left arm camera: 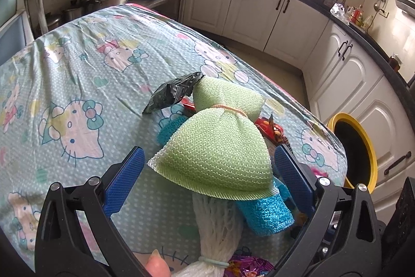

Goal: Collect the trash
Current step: 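Grasp the pink snack wrapper with the right tool while the left tool grasps the green mesh scrubber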

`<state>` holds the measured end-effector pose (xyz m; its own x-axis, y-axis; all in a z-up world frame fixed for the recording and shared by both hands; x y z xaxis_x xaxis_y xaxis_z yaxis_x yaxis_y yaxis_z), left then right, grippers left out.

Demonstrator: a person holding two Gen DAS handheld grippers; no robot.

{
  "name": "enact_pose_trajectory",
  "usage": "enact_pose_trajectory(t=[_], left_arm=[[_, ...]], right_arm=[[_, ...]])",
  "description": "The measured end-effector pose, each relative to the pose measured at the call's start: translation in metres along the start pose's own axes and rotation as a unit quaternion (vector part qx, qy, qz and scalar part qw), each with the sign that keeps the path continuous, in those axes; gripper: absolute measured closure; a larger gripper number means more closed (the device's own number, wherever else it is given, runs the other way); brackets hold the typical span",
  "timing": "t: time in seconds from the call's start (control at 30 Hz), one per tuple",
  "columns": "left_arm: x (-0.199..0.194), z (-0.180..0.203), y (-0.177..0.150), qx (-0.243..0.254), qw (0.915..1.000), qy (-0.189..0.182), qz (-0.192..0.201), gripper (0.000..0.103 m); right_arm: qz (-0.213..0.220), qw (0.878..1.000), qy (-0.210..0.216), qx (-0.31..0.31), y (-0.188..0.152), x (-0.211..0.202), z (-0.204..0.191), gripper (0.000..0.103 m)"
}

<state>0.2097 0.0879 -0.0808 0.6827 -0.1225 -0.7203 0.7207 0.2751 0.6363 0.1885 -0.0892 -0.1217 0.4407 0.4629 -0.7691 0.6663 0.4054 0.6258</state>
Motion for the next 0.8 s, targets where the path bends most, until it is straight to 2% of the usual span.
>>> enact_pose_trajectory(t=[0.13,0.37,0.43,0.57,0.6,0.63,0.8], left_arm=[[0.001,0.0,0.0,0.005,1.0,-0.006,-0.005,0.03],[-0.006,0.001,-0.002,0.01,0.9997,-0.02,-0.008,0.044],[-0.012,0.002,-0.002,0.013,0.9996,-0.025,-0.003,0.059],[-0.02,0.003,-0.003,0.019,0.9994,-0.03,-0.004,0.063],[-0.022,0.003,-0.003,0.019,0.9994,-0.028,-0.003,0.066],[-0.025,0.003,-0.003,0.019,0.9994,-0.027,0.001,0.076],[-0.04,0.008,0.0,0.025,0.999,-0.031,0.02,0.077]], right_arm=[[0.002,1.0,0.004,0.0,-0.003,-0.007,0.0,0.094],[0.016,1.0,0.013,0.001,-0.006,-0.028,0.002,0.095],[0.02,1.0,0.014,0.001,-0.004,-0.031,0.001,0.095],[0.028,0.999,0.016,0.001,-0.001,-0.04,0.0,0.095],[0.031,0.999,0.016,0.001,-0.001,-0.042,0.0,0.095],[0.033,0.999,0.016,0.001,-0.001,-0.044,0.0,0.095],[0.045,0.999,0.016,0.004,0.001,-0.056,0.003,0.095]])
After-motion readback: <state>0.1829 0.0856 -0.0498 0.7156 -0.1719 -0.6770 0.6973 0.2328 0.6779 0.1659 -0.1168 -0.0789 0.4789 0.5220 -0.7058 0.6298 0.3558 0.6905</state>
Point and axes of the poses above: each gripper's, at about its wrist camera, not at the fingertips, and x roughly the way its jaws point, z to its right, y to its top, the point moved 3 cm from there along x, roughly the way its jaws point, and after that the axes turned 7 degrees about -y, right-handed, at the moved point
